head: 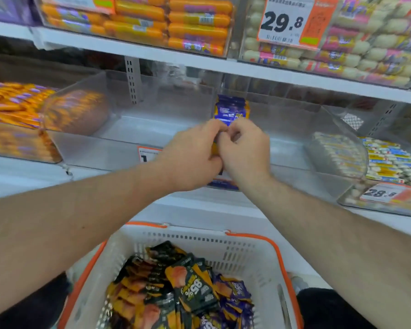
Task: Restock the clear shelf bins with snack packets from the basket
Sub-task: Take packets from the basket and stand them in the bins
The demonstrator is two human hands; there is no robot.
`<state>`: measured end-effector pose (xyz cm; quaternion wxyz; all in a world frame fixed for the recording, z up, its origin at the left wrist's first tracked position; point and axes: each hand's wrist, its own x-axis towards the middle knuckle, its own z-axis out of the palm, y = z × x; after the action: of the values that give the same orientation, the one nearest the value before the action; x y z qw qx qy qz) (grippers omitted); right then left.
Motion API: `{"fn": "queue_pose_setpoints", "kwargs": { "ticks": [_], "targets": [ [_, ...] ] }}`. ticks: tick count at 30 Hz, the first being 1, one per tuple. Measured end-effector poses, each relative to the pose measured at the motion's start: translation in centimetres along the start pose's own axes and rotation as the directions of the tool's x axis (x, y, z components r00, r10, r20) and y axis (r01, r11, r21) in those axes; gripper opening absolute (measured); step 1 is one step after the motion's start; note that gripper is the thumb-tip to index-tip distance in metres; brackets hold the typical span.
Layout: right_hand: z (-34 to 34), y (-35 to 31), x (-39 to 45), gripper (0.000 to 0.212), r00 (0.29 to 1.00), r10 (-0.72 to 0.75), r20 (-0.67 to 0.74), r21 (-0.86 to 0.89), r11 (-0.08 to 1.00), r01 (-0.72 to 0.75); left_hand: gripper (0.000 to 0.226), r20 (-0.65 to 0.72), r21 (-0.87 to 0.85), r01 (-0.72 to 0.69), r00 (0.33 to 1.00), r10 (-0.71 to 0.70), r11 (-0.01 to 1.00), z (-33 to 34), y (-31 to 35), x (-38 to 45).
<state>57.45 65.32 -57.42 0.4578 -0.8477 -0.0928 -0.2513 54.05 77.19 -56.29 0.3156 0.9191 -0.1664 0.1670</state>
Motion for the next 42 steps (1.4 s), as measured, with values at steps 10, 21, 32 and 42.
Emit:
{"fn": "queue_pose_setpoints", "kwargs": {
  "ticks": [10, 21, 32, 42],
  "targets": [
    [10.4, 7.6, -9.6, 0.018, 0.626, 0.187, 0.757, -0.328, 0.938, 0.117, 0.043, 0.617, 0.298, 0.174, 0.715, -0.329, 0.939, 0.6, -11.5, -7.6],
    [17.8, 19.3, -19.9, 0.123, 0.188, 0.825, 0.532, -0.846, 0.515, 0.135, 0.041, 0.821, 0.350, 0.181, 0.413, -0.394, 0.919, 3.1, -15.6, -9.5],
    [15.7, 14.2, -16.1, 0.019, 0.142, 0.733, 0.665, -0.736, 0.676, -0.041, 0.038, 0.833, 0.416, 0.066, 0.372, -0.409, 0.907, 2.4, -15.8, -10.5],
    [10.0, 5.7, -11.8, 0.047, -0.113, 0.488, 0.866, -0.302, 0.329, -0.895, 0.106, 0.829, 0.345, -0.158, 0.515, -0.220, 0.925, 0.2, -15.9, -11.7]
  ]
}}
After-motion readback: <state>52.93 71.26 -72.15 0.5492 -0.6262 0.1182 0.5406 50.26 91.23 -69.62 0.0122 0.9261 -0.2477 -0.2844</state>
